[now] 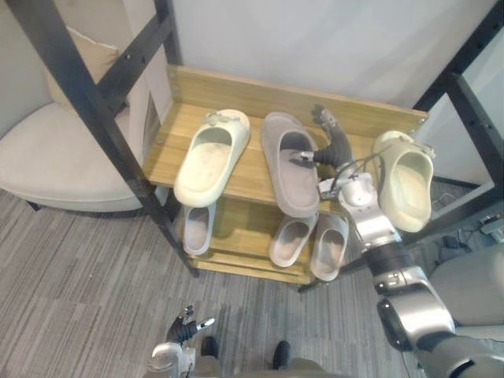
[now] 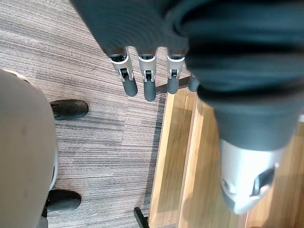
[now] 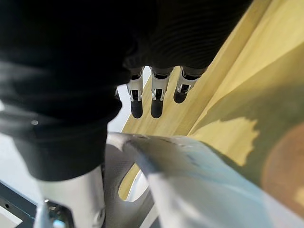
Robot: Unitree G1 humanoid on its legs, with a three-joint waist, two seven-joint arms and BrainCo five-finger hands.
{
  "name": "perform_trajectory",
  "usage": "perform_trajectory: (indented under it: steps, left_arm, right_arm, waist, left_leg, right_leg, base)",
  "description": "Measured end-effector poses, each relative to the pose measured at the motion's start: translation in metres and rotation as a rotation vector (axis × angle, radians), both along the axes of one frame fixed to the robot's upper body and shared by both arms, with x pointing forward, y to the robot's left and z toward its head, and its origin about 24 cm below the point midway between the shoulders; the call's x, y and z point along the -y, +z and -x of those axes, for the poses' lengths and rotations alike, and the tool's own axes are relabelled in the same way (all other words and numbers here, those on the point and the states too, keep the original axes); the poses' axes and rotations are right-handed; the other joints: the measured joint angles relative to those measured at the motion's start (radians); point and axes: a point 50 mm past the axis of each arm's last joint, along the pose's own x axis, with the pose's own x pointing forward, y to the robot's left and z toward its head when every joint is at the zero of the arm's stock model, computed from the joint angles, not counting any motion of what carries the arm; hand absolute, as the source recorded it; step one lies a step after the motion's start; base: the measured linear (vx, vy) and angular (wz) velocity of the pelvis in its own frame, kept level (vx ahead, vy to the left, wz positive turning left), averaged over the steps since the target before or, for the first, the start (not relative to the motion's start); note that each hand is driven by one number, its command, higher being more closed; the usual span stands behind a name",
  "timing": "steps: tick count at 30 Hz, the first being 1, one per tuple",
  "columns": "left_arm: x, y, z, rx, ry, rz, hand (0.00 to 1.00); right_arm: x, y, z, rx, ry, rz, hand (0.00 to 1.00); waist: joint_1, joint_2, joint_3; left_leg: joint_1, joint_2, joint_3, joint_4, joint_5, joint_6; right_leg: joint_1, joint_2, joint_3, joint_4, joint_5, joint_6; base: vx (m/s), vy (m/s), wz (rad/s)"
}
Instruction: Organize the slippers on the shoe rack
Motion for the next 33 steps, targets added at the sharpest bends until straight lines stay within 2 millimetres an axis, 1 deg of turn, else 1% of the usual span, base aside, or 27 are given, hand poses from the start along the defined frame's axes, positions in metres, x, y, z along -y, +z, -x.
perform_trajectory:
  steps: [5,9,18,20,22,24,27,28,30,31,33]
  left_arm:
    - [-0.003,0.001,-0.002,0.006,0.004,-0.004,0.00]
    - [-0.003,0.001,-0.003,0.007,0.003,-0.004,0.00]
    - [-0.003,0.001,-0.003,0.006,0.017,0.004,0.00]
    - [-0.003,0.001,-0.003,0.005,0.017,0.004,0.00]
    - [-0.003,0.001,-0.002,0.005,0.018,0.004,0.00]
    - [-0.003,0.001,-0.002,0.003,0.018,0.004,0.00]
    - [-0.004,0.000,-0.001,-0.003,0.019,0.003,0.00]
    - [-0.004,0.000,-0.001,-0.004,0.019,0.002,0.00]
    - [-0.004,0.000,0.000,-0.007,0.018,0.001,0.00]
    - [-0.004,0.000,0.000,-0.008,0.017,0.001,0.00]
    - [-0.004,-0.001,0.000,-0.012,0.012,-0.002,0.00]
  right_arm:
    - [-0.005,0.012,-0.009,0.004,0.012,0.063,1.00]
    - [-0.007,0.023,-0.011,0.027,0.038,0.109,1.00]
    - [-0.006,0.027,-0.009,0.047,0.041,0.103,1.00]
    - [-0.007,0.026,-0.003,0.063,0.055,0.095,1.00]
    - [-0.007,0.019,0.008,0.080,0.082,0.062,1.00]
    - [-0.007,0.016,0.014,0.091,0.088,0.054,1.00]
    - [-0.007,0.008,0.036,0.128,0.111,0.033,1.00]
    - [-0.007,0.008,0.038,0.133,0.114,0.031,1.00]
    - [0.000,0.005,0.049,0.159,0.101,0.002,1.00]
    - [0.001,0.006,0.051,0.164,0.096,-0.003,1.00]
    - [0.009,0.013,0.065,0.232,0.073,-0.034,1.00]
  waist:
    - [0.002,-0.013,0.012]
    - [0.006,-0.013,0.013]
    - [0.005,-0.014,0.014]
    - [0.004,-0.014,0.014]
    - [-0.001,-0.014,0.014]
    - [-0.004,-0.014,0.014]
    - [-0.010,-0.013,0.013]
    - [-0.012,-0.013,0.013]
    - [-0.015,-0.012,0.013]
    - [-0.015,-0.012,0.012]
    - [-0.021,-0.010,0.010]
  left_leg:
    - [-0.001,0.000,0.000,0.000,0.000,0.000]
    - [-0.001,0.000,-0.001,0.000,0.000,0.000]
    - [0.000,0.000,0.004,0.000,0.000,0.000]
    - [0.000,0.001,0.004,0.000,0.000,0.000]
    - [0.001,0.001,0.003,0.000,0.000,0.000]
    - [0.001,0.001,0.003,0.000,0.000,0.000]
    - [0.003,0.001,0.003,0.001,0.000,0.000]
    - [0.003,0.001,0.003,0.002,0.000,0.000]
    - [0.003,0.001,0.003,0.008,0.000,0.000]
    - [0.003,0.001,0.003,0.008,0.000,0.000]
    - [0.003,0.002,0.008,0.012,-0.001,0.000]
  right_leg:
    - [-0.001,0.000,0.000,0.000,0.003,-0.003]
    - [-0.001,0.000,-0.002,0.000,0.003,-0.003]
    - [-0.002,0.000,0.000,0.000,0.003,-0.003]
    - [-0.002,0.000,0.000,0.000,0.003,-0.003]
    - [-0.001,0.000,0.000,0.000,0.003,-0.003]
    - [-0.001,0.000,0.000,0.000,0.003,-0.003]
    - [0.001,0.000,0.000,0.000,0.003,-0.003]
    - [0.001,0.000,0.001,0.000,0.003,-0.003]
    - [0.003,-0.001,0.002,0.001,0.003,-0.003]
    - [0.003,-0.001,0.003,0.001,0.003,-0.003]
    - [0.003,-0.001,0.007,0.001,0.003,-0.002]
  base:
    - [0.00,0.000,0.00]
    - [0.00,0.000,0.00]
    - [0.00,0.000,0.00]
    - [0.00,0.000,0.00]
    - [0.00,0.000,0.00]
    - [0.00,0.000,0.00]
    - [0.00,0.000,0.00]
    - [0.00,0.000,0.00]
    - [0.00,0.000,0.00]
    - [0.00,0.000,0.00]
    - [0.00,0.000,-0.05]
